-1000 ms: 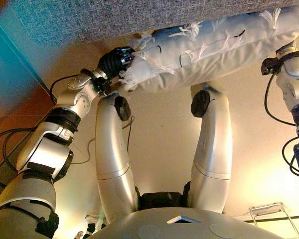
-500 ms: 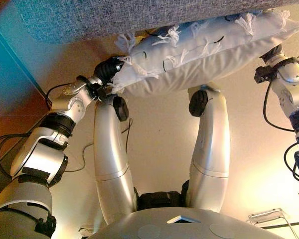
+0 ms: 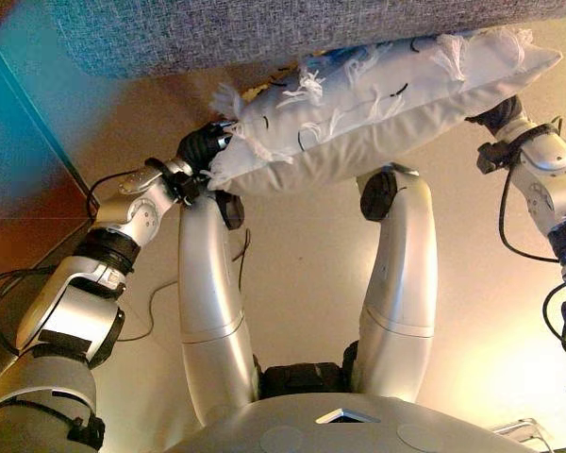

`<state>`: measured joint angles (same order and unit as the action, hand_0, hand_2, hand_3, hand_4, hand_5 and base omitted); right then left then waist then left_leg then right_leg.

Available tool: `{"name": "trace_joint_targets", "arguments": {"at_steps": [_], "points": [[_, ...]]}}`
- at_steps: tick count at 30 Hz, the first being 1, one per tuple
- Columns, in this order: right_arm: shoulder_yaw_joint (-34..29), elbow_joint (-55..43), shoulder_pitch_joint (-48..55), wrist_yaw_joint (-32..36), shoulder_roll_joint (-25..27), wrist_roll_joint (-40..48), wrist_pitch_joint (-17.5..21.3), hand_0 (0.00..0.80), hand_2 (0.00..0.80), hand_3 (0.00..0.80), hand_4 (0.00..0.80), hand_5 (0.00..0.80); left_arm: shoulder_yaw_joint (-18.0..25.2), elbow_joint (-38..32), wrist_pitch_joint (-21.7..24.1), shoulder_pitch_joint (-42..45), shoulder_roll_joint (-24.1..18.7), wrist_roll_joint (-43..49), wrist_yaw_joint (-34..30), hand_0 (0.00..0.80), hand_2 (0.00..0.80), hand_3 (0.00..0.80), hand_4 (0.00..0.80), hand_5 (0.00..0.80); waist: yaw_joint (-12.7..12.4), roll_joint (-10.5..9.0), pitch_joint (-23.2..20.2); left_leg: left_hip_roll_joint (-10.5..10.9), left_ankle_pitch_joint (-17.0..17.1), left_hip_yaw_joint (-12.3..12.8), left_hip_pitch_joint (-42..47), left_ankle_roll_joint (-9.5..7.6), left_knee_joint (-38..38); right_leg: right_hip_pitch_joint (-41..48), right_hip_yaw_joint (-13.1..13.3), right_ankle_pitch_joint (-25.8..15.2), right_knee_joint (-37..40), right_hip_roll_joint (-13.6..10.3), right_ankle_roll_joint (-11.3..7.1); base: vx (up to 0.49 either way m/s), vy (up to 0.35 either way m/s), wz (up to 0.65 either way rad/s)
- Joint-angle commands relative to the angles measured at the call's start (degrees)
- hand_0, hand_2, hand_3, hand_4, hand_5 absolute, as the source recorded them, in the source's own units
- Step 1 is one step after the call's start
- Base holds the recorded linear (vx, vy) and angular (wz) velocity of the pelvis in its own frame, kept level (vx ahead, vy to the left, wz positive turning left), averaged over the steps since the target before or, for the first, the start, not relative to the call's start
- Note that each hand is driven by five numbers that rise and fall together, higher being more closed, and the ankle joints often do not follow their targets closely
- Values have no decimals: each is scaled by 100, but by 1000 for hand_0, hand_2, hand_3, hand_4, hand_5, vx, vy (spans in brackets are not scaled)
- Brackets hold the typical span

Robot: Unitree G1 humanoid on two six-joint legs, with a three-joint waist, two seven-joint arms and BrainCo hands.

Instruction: Pick up the cushion and take it to the sofa

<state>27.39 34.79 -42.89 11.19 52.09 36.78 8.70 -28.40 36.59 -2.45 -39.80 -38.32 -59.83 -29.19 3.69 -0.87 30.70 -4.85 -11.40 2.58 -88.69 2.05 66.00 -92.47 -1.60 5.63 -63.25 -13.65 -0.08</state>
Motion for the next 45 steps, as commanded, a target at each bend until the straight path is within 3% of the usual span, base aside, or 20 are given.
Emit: {"name": "trace_joint_targets", "arguments": {"at_steps": [1, 9, 11, 12, 13, 14, 15, 20, 22, 23, 25, 32, 39, 45], "points": [[-202, -936, 382, 467, -160, 113, 315, 800, 800, 800, 800, 800, 29, -556, -99, 789, 288, -19, -140, 800, 800, 800, 800, 800, -83, 46, -90, 110, 404, -59, -127, 177, -429, 252, 0, -113, 181, -24, -477, 0, 0, 0], [-539, -1099, 965, 474, -307, -21, 463, 800, 800, 800, 800, 800, 253, -649, 208, 1184, 460, 93, -165, 800, 800, 800, 800, 800, -126, 41, -90, -39, 561, -117, -127, 138, -239, 252, -26, -307, 7, -166, -520, 10, 11, -1], [-667, -1195, 1137, 523, -382, -112, 604, 800, 800, 800, 800, 800, 318, -718, 413, 1298, 515, 197, -216, 800, 800, 800, 800, 800, -143, 57, -90, -87, 651, -143, -127, 141, -235, 252, -49, -439, 7, -209, -550, -8, 33, -6], [-741, -1264, 1168, 543, -401, -139, 677, 800, 800, 800, 800, 800, 357, -762, 495, 1298, 527, 181, -236, 800, 800, 800, 800, 800, -142, 57, -90, -101, 946, -88, -127, 87, -504, 252, -113, -733, 276, -231, -495, -50, 57, -10], [-807, -1342, 1245, 564, -440, -164, 789, 800, 800, 800, 800, 800, 413, -828, 614, 1358, 567, 149, -265, 800, 800, 800, 800, 800, -158, 89, -90, -139, 999, -108, -127, 88, -522, 252, -138, -804, 277, -248, -515, 10, 58, -14], [-866, -1385, 1317, 592, -483, -201, 897, 800, 800, 800, 800, 800, 460, -887, 708, 1442, 621, 125, -286, 800, 800, 800, 800, 800, -183, 138, -90, -187, 808, -189, -121, 151, -328, 259, -121, -653, 58, -247, -607, 70, 63, -23], [-928, -1439, 1350, 606, -529, -212, 1024, 800, 800, 800, 800, 800, 502, -933, 840, 1485, 650, 88, -327, 800, 800, 800, 800, 800, -198, 181, -90, -216, 867, -210, -73, 160, -417, 345, -173, -718, 152, -239, -637, 69, 49, -32], [-1185, -1871, 1584, 542, -958, -512, 1767, 800, 800, 800, 800, 800, 600, -1219, 1701, 1815, 1035, -110, -399, 800, 800, 800, 800, 800, -213, 176, -90, -240, 1141, -10, 1797, 276, -2276, 2137, -465, -859, 1625, -32, -783, -37, 37, -33], [-1294, -2128, 1770, 508, -1134, -757, 1932, 800, 800, 800, 800, 800, 679, -1365, 1897, 1931, 1175, -231, -513, 800, 800, 800, 800, 800, -209, 176, -90, -211, 1235, 74, 2606, 296, -2906, 2956, -556, -840, 2270, 12, -783, -64, 16, 23], [-1364, -2295, 1879, 484, -1182, -834, 1991, 800, 800, 800, 800, 800, 745, -1478, 1982, 1990, 1206, -248, -577, 800, 800, 800, 800, 800, -209, 180, -90, -200, 1506, 137, 2884, 240, -3275, 3238, -618, -1040, 2646, 36, -713, -67, 19, 40], [-1575, -2676, 2210, 591, -1305, -805, 2006, 800, 800, 800, 800, 800, 854, -1761, 2028, 2201, 1223, -364, -747, 800, 800, 800, 800, 800, -205, 170, -90, -128, 1509, 197, 3618, 209, -3681, 3982, -719, -993, 3140, 48, -706, 27, 17, -3], [-2237, -3515, 3025, 899, -1618, -797, 2104, 800, 800, 800, 800, 800, 1237, -2614, 1897, 2737, 1325, -376, -949, 800, 800, 800, 800, 800, -275, 102, -170, 49, 1249, 390, 5091, 98, -4180, 5519, -1110, -805, 3804, -20, -656, 91, 9, 15], [-2615, -4097, 3468, 1283, -1905, -814, 1923, 800, 800, 800, 800, 800, 1691, -3308, 1695, 3385, 1460, -648, -1154, 800, 800, 800, 800, 800, -375, 88, -746, 186, 1180, 448, 6158, 69, -4772, 6609, -1177, -680, 4353, 35, -694, 146, 50, -2], [-2937, -4679, 4034, 1460, -2167, -478, 1989, 800, 800, 800, 800, 800, 2122, -4066, 1888, 3978, 1572, -540, -1042, 800, 800, 800, 800, 800, -458, 0, -1362, 233, 1302, 441, 7231, 98, -5538, 7842, -1325, -757, 5201, 111, -728, 201, 13, 5]]}}
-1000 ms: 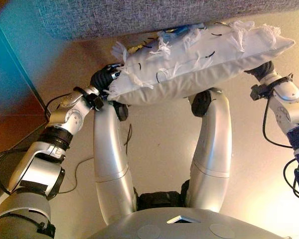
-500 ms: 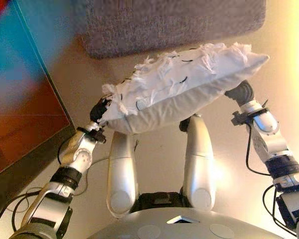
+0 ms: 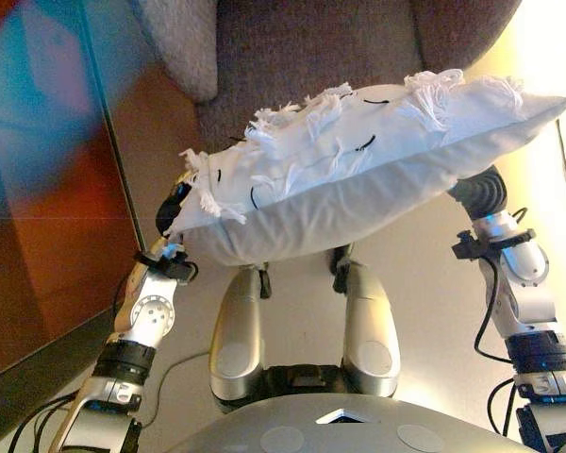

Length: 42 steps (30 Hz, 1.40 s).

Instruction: Pick up the cushion and take it to the sofa

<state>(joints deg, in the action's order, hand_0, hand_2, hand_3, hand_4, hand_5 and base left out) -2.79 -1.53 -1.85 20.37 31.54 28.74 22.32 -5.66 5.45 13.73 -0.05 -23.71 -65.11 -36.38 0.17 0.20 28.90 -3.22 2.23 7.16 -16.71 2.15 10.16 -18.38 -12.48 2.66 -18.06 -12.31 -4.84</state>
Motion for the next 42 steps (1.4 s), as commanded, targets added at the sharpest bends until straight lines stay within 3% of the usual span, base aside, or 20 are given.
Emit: {"name": "trace_joint_targets", "arguments": {"at_steps": [1, 6, 14, 22, 27, 34, 36, 37, 40, 42], "points": [[2, -1197, 65, 523, -144, 417, 644, 800, 800, 800, 800, 800, -58, -1136, 420, 125, 102, 76, -153, 800, 800, 800, 800, 800, -127, -111, -1335, 72, -40, -25, 274, 93, -130, 696, -260, -476, 866, -5, -256, 264, 28, 6], [-80, -1811, 285, 243, -303, 290, 683, 800, 800, 800, 800, 800, 324, -1935, 637, 348, 237, 276, 431, 800, 800, 800, 800, 800, -264, -125, -2009, 63, -8, -73, 1132, 81, -649, 1607, -347, -515, 1423, 50, -228, 256, 53, 6], [92, -2251, -35, -531, -549, 11, 640, 800, 800, 800, 800, 800, 406, -2359, 973, 125, 310, 804, 1149, 800, 800, 800, 800, 800, -333, -139, -2467, 63, -51, -101, 1922, 52, -1170, 2292, -370, -633, 1858, 20, -289, 90, 87, 6], [267, -2292, -44, -791, -682, -141, 373, 800, 800, 800, 800, 800, 419, -2330, 599, -14, 251, 913, 1311, 800, 800, 800, 800, 800, -337, -175, -2597, 165, -62, -138, 2219, -86, -1424, 2254, -330, -815, 1344, -112, -386, -16, 74, -1], [262, -2199, 179, -674, -661, 39, 431, 800, 800, 800, 800, 800, 495, -2327, 581, 94, 205, 812, 1229, 800, 800, 800, 800, 800, -217, -222, -2619, 134, -51, -251, 2247, -81, -1465, 2325, 21, -598, 1787, 346, -213, 2, -36, 2], [550, -2095, -68, -921, -580, 44, 181, 800, 800, 800, 800, 800, 298, -2235, 747, -101, 220, 1136, 1589, 800, 800, 800, 800, 800, -226, -270, -2608, 93, 24, -382, 2196, -10, -1403, 2428, 197, -580, 1994, 631, 9, -26, -169, 10], [590, -2073, -47, -867, -576, 145, 111, 800, 800, 800, 800, 800, 379, -2210, 756, -3, 241, 1162, 1631, 800, 800, 800, 800, 800, -202, -314, -2606, 72, -145, -358, 2207, 61, -1021, 2465, 227, -545, 2016, 653, 69, 41, -187, -1], [618, -2061, -44, -794, -572, 243, 129, 800, 800, 800, 800, 800, 411, -2213, 827, 58, 232, 1181, 1641, 800, 800, 800, 800, 800, -177, -367, -2546, 74, -203, -350, 2076, 101, -439, 2439, 281, -549, 1998, 667, 142, -38, -199, -8], [794, -1992, 12, -640, -620, 118, 403, 800, 800, 800, 800, 800, 423, -2208, 1109, 230, 263, 1335, 1612, 800, 800, 800, 800, 800, -191, -522, -2266, 19, 109, -447, 1224, 139, 1421, 2340, 418, -557, 1833, 678, 406, -34, -210, -17], [859, -1900, -3, -639, -647, 47, 479, 800, 800, 800, 800, 800, 438, -2144, 1188, 308, 310, 1276, 1621, 800, 800, 800, 800, 800, -251, -552, -2071, 208, 186, -625, 660, 24, 2342, 2315, 584, -502, 1584, 723, 510, 59, -140, -30]]}}
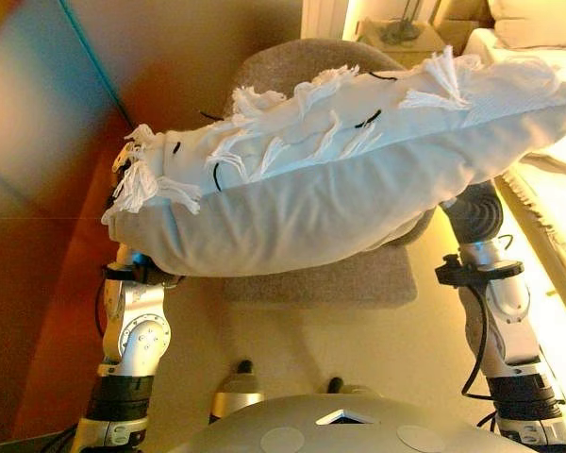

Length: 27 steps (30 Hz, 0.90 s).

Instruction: Pick up the cushion and take it to the sofa

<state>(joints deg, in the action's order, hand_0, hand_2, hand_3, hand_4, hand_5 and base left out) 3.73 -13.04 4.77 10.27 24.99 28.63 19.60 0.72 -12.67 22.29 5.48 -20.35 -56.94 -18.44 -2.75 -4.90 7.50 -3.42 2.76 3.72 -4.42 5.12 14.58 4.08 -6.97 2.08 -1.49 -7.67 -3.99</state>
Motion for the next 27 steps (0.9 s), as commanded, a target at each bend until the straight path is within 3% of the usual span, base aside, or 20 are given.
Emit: {"name": "trace_joint_targets", "arguments": {"at_steps": [1, 3, 7, 10, 13, 16, 18, 19, 22, 23, 26, 27], "points": [[222, -736, -692, 394, -13, 83, 731, 800, 800, 800, 800, 800, -177, -297, 372, -219, 10, 497, -198, 800, 800, 800, 800, 800, -4, -7, 112, 320, 193, -390, -719, -290, 1952, 79, 116, -400, -145, 308, 430, 143, -41, -27], [350, -768, -865, 289, -126, 5, 603, 800, 800, 800, 800, 800, -157, -309, 489, -172, 49, 576, -188, 800, 800, 800, 800, 800, -242, 227, 202, 666, 476, -758, -908, -323, 1336, 190, 384, -146, -309, 560, 387, 257, 12, -33], [661, -685, -1131, -267, -262, -334, 499, 800, 800, 800, 800, 800, -243, -361, 550, -191, 12, 733, 109, 800, 800, 800, 800, 800, -590, 600, 215, 455, 1158, -737, -917, -201, -756, 711, 702, 294, -311, 926, 428, 460, 54, -74], [763, -712, -1073, -436, -302, -431, 430, 800, 800, 800, 800, 800, -330, -365, 516, -241, -25, 800, 253, 800, 800, 800, 800, 800, -817, 753, 178, 395, 1778, -924, -1159, -67, -1448, 1094, 1012, 568, -420, 1045, 460, 580, 80, -67], [838, -741, -1022, -531, -316, -484, 254, 800, 800, 800, 800, 800, -332, -393, 454, -202, -12, 930, 378, 800, 800, 800, 800, 800, -965, 803, 157, 262, 1863, -1157, -1360, 24, -1703, 1261, 1190, 925, -800, 1040, 469, 578, 111, -6], [860, -686, -1032, -502, -243, -338, 243, 800, 800, 800, 800, 800, -272, -352, 442, -232, -27, 992, 473, 800, 800, 800, 800, 800, -1009, 855, 174, 49, 1834, -1124, -1419, 97, -1679, 1352, 1139, 1260, -1149, 921, 426, 627, 173, 13], [855, -655, -1055, -545, -168, -270, 284, 800, 800, 800, 800, 800, -242, -306, 455, -267, -65, 974, 473, 800, 800, 800, 800, 800, -1001, 809, 157, -41, 1449, -921, -1387, 56, -1701, 1403, 1039, 1312, -1381, 695, 271, 542, 188, -1], [842, -622, -1038, -522, -155, -225, 297, 800, 800, 800, 800, 800, -233, -296, 428, -300, -110, 977, 568, 800, 800, 800, 800, 800, -985, 782, 87, -51, 1398, -748, -1332, 25, -1630, 1476, 946, 1122, -1578, 511, 121, 564, 220, -13], [725, -641, -840, -537, -213, -172, 146, 800, 800, 800, 800, 800, -142, -232, 264, -286, -164, 980, 590, 800, 800, 800, 800, 800, -991, 635, -148, 126, 1144, -611, -1307, -218, -1167, 1659, 854, 485, -2025, 182, -228, 572, 207, -28], [659, -689, -745, -592, -259, -176, 31, 800, 800, 800, 800, 800, -91, -293, 157, -215, -183, 981, 535, 800, 800, 800, 800, 800, -1042, 568, -284, 236, 1048, -618, -1270, -348, -1090, 1701, 775, 84, -2296, 96, -382, 569, 168, 2], [663, -754, -614, -830, -397, -393, -86, 800, 800, 800, 800, 800, -61, -327, -30, -169, -219, 1071, 486, 800, 800, 800, 800, 800, -976, 520, -482, 473, 753, -632, -952, -606, -1045, 1228, 703, -788, -3233, -5, -427, 552, 152, 8], [701, -719, -634, -898, -445, -436, -116, 800, 800, 800, 800, 800, -75, -296, -40, -208, -228, 1136, 556, 800, 800, 800, 800, 800, -904, 589, -490, 449, 717, -653, -853, -653, -1061, 917, 743, -871, -3212, 143, -383, 479, 98, -2]]}}
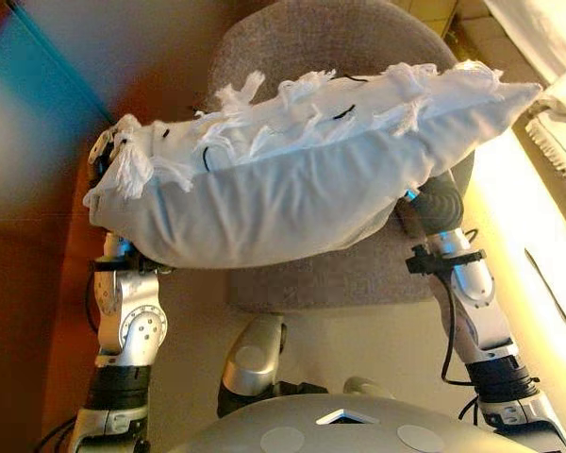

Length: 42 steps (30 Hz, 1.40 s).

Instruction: Pick up the cushion and take it to the sofa

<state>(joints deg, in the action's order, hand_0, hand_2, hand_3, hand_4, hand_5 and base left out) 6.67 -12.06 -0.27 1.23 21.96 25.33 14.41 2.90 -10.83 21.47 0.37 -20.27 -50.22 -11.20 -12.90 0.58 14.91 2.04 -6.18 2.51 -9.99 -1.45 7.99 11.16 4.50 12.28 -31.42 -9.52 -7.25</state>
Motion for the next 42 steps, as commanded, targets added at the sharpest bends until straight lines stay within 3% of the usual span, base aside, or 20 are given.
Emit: {"name": "trace_joint_targets", "arguments": {"at_steps": [1, 2, 5, 6, 8, 9, 14, 17, 22, 27, 35, 39, 42], "points": [[417, -789, -116, -71, -171, -150, 364, 800, 800, 800, 800, 800, -325, -456, 24, 266, -265, 469, -113, 800, 800, 800, 800, 800, 215, -33, -1185, 50, 1541, -561, -141, -22, -448, -25, -451, -1734, -201, 327, -26, 406, 73, -7], [412, -727, -110, -115, -183, -158, 351, 800, 800, 800, 800, 800, -336, -409, 11, 221, -338, 406, -97, 800, 800, 800, 800, 800, 321, -25, -1150, 90, 1551, -595, 37, -28, -549, -391, -592, -1643, 181, 447, 32, 422, 30, -8], [380, -486, -140, -178, -110, -69, 449, 800, 800, 800, 800, 800, -340, -277, -12, 135, -408, 473, 44, 800, 800, 800, 800, 800, 684, -28, -949, 89, 1387, -683, 787, 58, -845, -1296, -1115, -1548, 1559, 304, 166, 365, -73, -5], [360, -436, -116, -178, -83, -60, 489, 800, 800, 800, 800, 800, -343, -258, -50, 148, -398, 478, 82, 800, 800, 800, 800, 800, 799, -17, -869, 81, 1296, -782, 977, 78, -877, -1362, -1121, -1564, 1929, 296, 180, 299, -173, 19], [352, -356, -132, -350, -61, -63, 451, 800, 800, 800, 800, 800, -407, -217, -205, 142, -368, 650, 196, 800, 800, 800, 800, 800, 1007, -41, -782, 98, 1023, -975, 1226, 40, -847, -1609, -841, -1868, 2164, 313, 120, 215, -177, 53], [324, -171, -211, -410, -38, 50, 432, 800, 800, 800, 800, 800, -480, -131, -267, 108, -352, 816, 224, 800, 800, 800, 800, 800, 1031, -39, -803, 14, 970, -1008, 1293, 60, -871, -1581, -811, -1728, 2249, 367, 139, 157, -177, 92], [428, 385, -423, -662, -52, 282, -92, 800, 800, 800, 800, 800, -764, 359, -537, -37, -281, 923, 436, 800, 800, 800, 800, 800, 901, -158, -1027, -63, 870, -974, 1285, 237, -702, -849, -968, -1715, 3105, 368, 223, 134, -124, 53], [557, 782, -514, -682, -155, 397, -398, 800, 800, 800, 800, 800, -848, 694, -746, -133, -142, 905, 605, 800, 800, 800, 800, 800, 848, -175, -1069, -101, 864, -908, 1211, 322, -455, -670, -1017, -1710, 3283, 359, 286, 124, -63, -21], [630, 1516, -601, -755, -145, 294, -990, 800, 800, 800, 800, 800, -1162, 1444, -1060, -334, 127, 1105, 939, 800, 800, 800, 800, 800, 893, -163, -1094, -160, 904, -423, 1042, 428, -246, -501, -1269, -1659, 3426, 347, 372, 105, 10, 8], [680, 2029, -888, -808, -222, 283, -1345, 800, 800, 800, 800, 800, -1305, 2046, -1291, -585, 276, 1355, 1247, 800, 800, 800, 800, 800, 940, -152, -1217, -231, 852, -372, 1388, 408, -848, -405, -1265, -1649, 3578, 359, 340, 173, 50, 23], [945, 2724, -1201, -1217, -550, 311, -1687, 800, 800, 800, 800, 800, -1494, 2909, -1391, -1027, 446, 1621, 1610, 800, 800, 800, 800, 800, 989, -77, -1237, -317, 859, -231, 1525, 450, -1039, -437, -1244, -1665, 3642, 344, 277, 99, 20, 0], [1184, 3349, -1968, -1471, -620, 484, -1894, 800, 800, 800, 800, 800, -1713, 3922, -1072, -1770, 613, 1615, 1837, 800, 800, 800, 800, 800, 1068, 18, -1155, -303, 875, -187, 1476, 479, -1035, -523, -1229, -1704, 3642, 314, 265, 25, 53, -1], [1423, 4069, -2836, -1561, -656, 870, -2115, 800, 800, 800, 800, 800, -1997, 4643, -1074, -2472, 786, 1546, 2082, 800, 800, 800, 800, 800, 1113, 106, -1058, -275, 877, -200, 1381, 513, -983, -616, -1212, -1733, 3623, 282, 261, -17, 92, -2]]}}
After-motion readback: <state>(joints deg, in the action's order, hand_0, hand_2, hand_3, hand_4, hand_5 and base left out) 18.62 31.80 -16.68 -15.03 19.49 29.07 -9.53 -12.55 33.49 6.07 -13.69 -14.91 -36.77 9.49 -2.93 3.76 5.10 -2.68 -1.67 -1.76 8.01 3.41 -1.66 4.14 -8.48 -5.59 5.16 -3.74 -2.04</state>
